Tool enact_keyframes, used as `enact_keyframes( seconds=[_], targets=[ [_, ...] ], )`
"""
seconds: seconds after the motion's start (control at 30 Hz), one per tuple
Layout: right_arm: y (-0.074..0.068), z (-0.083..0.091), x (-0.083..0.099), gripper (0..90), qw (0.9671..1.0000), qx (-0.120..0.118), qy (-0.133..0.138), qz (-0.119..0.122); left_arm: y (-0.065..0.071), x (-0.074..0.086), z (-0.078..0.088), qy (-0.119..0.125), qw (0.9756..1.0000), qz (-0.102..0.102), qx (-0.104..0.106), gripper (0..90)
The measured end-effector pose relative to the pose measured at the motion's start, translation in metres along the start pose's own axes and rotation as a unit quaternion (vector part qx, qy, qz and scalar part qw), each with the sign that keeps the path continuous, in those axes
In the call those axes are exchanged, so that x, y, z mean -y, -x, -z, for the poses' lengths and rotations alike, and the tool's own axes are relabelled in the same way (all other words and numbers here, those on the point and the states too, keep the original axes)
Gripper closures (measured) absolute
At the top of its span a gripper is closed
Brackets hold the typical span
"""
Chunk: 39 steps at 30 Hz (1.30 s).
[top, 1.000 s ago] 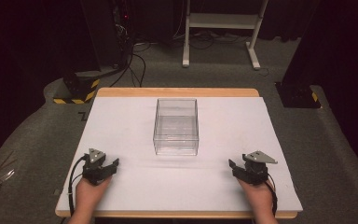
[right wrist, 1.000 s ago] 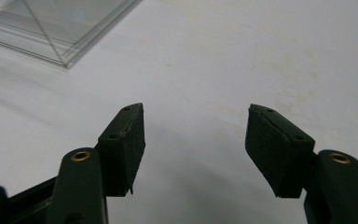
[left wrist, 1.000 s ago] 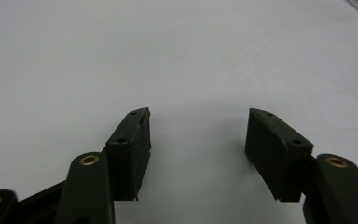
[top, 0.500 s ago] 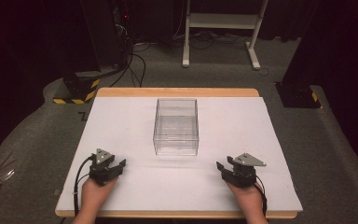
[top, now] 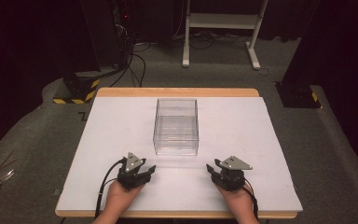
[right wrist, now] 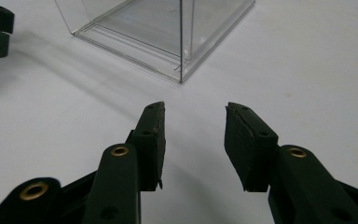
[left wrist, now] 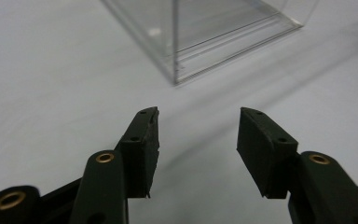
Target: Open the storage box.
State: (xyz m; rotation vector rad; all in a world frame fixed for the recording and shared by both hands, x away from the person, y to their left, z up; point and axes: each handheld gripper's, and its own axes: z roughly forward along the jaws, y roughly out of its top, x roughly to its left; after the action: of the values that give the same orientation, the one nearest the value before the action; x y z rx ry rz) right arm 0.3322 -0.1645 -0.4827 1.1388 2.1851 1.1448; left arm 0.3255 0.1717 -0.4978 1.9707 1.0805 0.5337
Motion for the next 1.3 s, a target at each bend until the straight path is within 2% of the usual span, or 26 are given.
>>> enact_keyframes(
  seconds=[0.1,0.2,0.37,0.43,0.57,0.67,0.77,0.83,0.87,0.93,1.07,1.1,1.13,1.23,1.3],
  targets=[
    [-0.005,-0.001,0.000,59.1,1.0000,-0.006,0.003,0.003,0.008,-0.002,-0.002,0.006,0.9999,0.003,0.013,48.9],
    [-0.007,-0.002,0.000,59.3,0.9999,-0.010,0.005,0.009,0.013,-0.004,-0.004,0.010,0.9998,0.000,0.017,49.1],
    [-0.014,-0.006,-0.002,58.1,0.9998,-0.021,0.002,0.007,0.016,-0.008,-0.001,0.024,0.9992,0.014,0.030,50.4],
    [-0.020,-0.007,-0.003,57.4,0.9996,-0.020,0.000,0.022,0.017,-0.010,0.000,0.034,0.9986,0.022,0.034,50.4],
    [-0.026,-0.009,-0.005,58.8,0.9993,-0.025,0.002,0.026,0.017,-0.014,0.002,0.040,0.9987,0.016,0.028,52.0],
    [-0.031,-0.010,-0.006,62.7,0.9986,-0.030,0.001,0.043,0.019,-0.017,0.003,0.048,0.9984,0.014,0.027,52.0],
    [-0.033,-0.014,-0.009,61.2,0.9984,-0.046,0.003,0.032,0.020,-0.022,0.003,0.053,0.9982,0.011,0.023,51.7],
    [-0.036,-0.015,-0.011,58.9,0.9979,-0.046,0.005,0.046,0.022,-0.026,0.000,0.053,0.9984,0.000,0.018,51.4],
    [-0.036,-0.017,-0.014,59.6,0.9977,-0.056,0.011,0.035,0.024,-0.030,-0.002,0.053,0.9985,-0.005,0.017,51.5],
    [-0.035,-0.018,-0.016,59.9,0.9976,-0.061,0.014,0.031,0.025,-0.032,-0.004,0.055,0.9984,-0.005,0.015,51.7],
    [-0.032,-0.020,-0.027,60.4,0.9978,-0.056,0.026,0.024,0.027,-0.042,-0.009,0.063,0.9980,-0.003,0.009,54.2],
    [-0.029,-0.022,-0.033,61.4,0.9977,-0.053,0.040,0.017,0.027,-0.045,-0.011,0.066,0.9978,-0.003,0.004,58.3],
    [-0.029,-0.022,-0.033,61.4,0.9977,-0.053,0.040,0.017,0.027,-0.046,-0.012,0.068,0.9977,-0.004,0.001,58.3],
    [-0.026,-0.028,-0.044,65.1,0.9972,-0.058,0.047,0.001,0.025,-0.052,-0.016,0.071,0.9974,0.003,-0.008,67.6],
    [-0.025,-0.029,-0.046,65.4,0.9972,-0.057,0.049,0.000,0.025,-0.056,-0.019,0.071,0.9973,0.001,-0.015,69.2]
  ],
)
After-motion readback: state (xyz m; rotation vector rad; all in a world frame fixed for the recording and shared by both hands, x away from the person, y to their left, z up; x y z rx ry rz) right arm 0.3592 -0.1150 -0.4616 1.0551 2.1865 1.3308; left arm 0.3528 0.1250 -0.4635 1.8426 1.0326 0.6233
